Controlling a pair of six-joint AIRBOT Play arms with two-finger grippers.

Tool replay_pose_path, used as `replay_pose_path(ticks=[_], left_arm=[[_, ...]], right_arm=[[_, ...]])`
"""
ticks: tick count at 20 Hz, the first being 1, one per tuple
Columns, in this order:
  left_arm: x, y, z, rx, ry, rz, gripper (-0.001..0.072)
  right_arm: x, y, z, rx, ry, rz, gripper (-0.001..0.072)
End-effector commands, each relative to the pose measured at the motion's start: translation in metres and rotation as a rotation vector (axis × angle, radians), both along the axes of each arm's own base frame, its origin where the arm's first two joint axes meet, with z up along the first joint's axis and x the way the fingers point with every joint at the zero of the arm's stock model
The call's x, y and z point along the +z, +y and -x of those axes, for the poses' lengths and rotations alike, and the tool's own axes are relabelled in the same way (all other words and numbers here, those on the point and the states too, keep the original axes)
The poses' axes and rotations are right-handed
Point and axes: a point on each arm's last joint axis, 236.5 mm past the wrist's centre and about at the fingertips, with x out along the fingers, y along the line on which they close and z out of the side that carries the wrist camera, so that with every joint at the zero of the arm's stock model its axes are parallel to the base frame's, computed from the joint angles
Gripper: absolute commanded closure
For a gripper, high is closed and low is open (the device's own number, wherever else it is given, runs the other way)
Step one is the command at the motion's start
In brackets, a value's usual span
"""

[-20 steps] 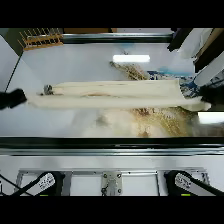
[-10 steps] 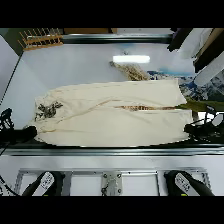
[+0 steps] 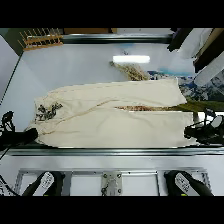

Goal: Fold the clothes and pants, and hang the long-sleeved shirts on hangers.

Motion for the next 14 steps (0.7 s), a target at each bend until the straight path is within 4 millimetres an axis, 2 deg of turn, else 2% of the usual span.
replay_pose_path(ticks=[1, 3, 5, 6, 7, 8, 11, 14], left_arm=[[0.0, 0.0, 0.0, 0.0, -0.001, 0.001, 0.0687], [0.0, 0.0, 0.0, 0.0, -0.001, 0.001, 0.0687], [0.0, 0.0, 0.0, 0.0, -0.001, 0.001, 0.0687], [0.0, 0.0, -0.001, 0.002, -0.004, -0.001, 0.0687], [0.001, 0.0, -0.002, 0.005, -0.009, 0.0, 0.0687], [0.001, 0.001, -0.003, 0.006, -0.012, -0.004, 0.0687], [0.001, 0.001, -0.002, 0.006, -0.012, -0.004, 0.0687], [0.001, 0.001, -0.002, 0.006, -0.012, -0.004, 0.0687]], right_arm=[[0.03, -0.008, -0.017, -0.052, -0.048, 0.015, 0.0121], [0.062, -0.015, -0.048, -0.14, -0.165, 0.019, 0.0121], [0.092, -0.022, -0.092, -0.186, -0.326, 0.008, 0.0122], [0.1, -0.023, -0.116, -0.199, -0.39, -0.016, 0.0123], [0.098, -0.023, -0.139, -0.219, -0.429, -0.06, 0.0124], [0.088, -0.021, -0.159, -0.243, -0.439, -0.115, 0.0124], [0.039, -0.009, -0.208, -0.282, -0.425, -0.264, 0.0129], [-0.005, -0.001, -0.233, -0.311, -0.386, -0.326, 0.0131]])
